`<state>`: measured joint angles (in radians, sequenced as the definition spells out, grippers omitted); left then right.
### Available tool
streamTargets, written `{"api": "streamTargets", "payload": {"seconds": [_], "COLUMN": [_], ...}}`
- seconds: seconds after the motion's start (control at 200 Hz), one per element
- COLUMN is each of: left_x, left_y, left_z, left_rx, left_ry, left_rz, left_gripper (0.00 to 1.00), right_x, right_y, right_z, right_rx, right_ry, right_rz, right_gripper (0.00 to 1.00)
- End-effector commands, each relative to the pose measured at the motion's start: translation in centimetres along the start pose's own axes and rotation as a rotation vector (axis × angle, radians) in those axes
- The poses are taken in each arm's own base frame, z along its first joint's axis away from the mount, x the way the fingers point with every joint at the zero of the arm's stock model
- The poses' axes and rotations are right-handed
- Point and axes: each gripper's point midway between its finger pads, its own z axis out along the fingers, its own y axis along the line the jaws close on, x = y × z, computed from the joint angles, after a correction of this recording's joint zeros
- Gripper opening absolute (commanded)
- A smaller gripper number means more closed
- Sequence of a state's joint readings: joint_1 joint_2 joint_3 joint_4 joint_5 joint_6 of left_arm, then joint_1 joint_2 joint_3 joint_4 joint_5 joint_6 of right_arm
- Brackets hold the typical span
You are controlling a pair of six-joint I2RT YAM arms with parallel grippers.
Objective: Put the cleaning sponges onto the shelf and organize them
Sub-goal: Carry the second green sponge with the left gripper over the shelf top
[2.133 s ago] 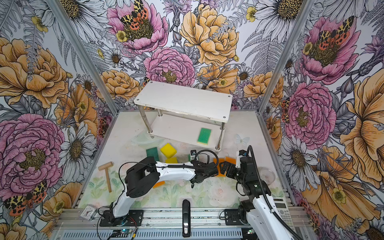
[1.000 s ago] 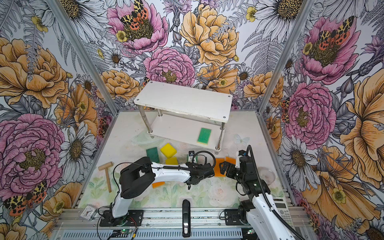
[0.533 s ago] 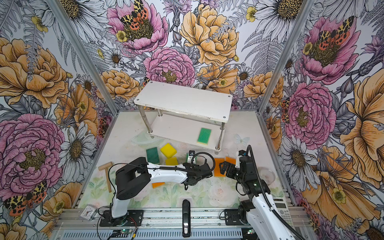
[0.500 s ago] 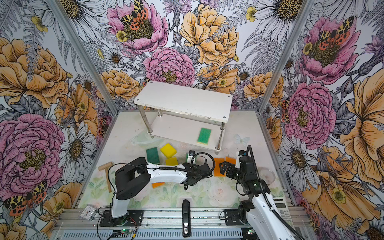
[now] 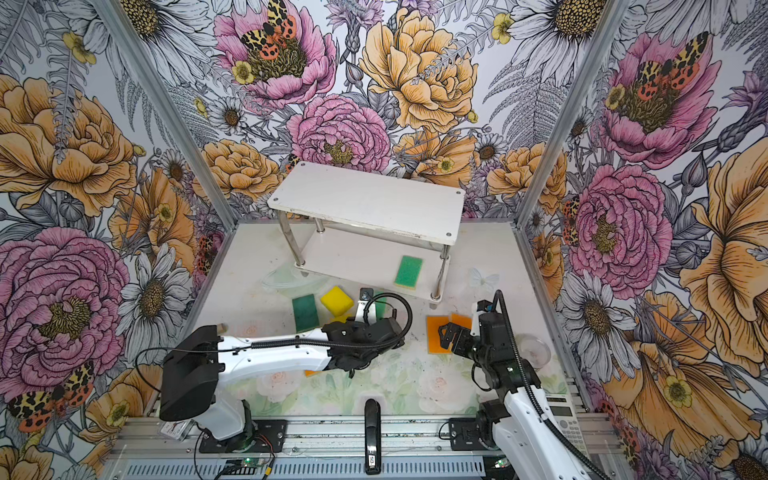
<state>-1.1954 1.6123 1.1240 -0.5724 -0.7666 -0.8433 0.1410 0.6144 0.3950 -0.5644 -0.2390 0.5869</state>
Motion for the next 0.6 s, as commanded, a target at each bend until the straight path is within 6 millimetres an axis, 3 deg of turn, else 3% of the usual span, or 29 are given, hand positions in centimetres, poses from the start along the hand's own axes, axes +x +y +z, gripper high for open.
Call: {"api": "streamTargets", "payload": {"seconds": [0.0, 0.335, 0.595], "left_x": [-2.1, -5.8, -8.6], "left_y": [0.7, 3.1, 2.3], "left_z": [0.2, 3.0, 4.4], "left_rx": [0.03, 0.134, 0.162], "left_ry": [-0.053, -0.094, -0.128], "left_rz": [0.03, -0.007, 0.062], "left_gripper": [0.62, 0.63, 0.65], "right_x": [-0.8, -0.8, -1.2], "right_y": [0.4, 0.4, 0.6], "right_z": [-0.2, -0.3, -0.3], "right_rx": [-0.011, -0.011, -0.009], "right_ry": [-0.035, -0.038, -0.041], "right_rz": [-0.001, 0.001, 0.003], "right_gripper": [1.0, 1.0, 1.0]}}
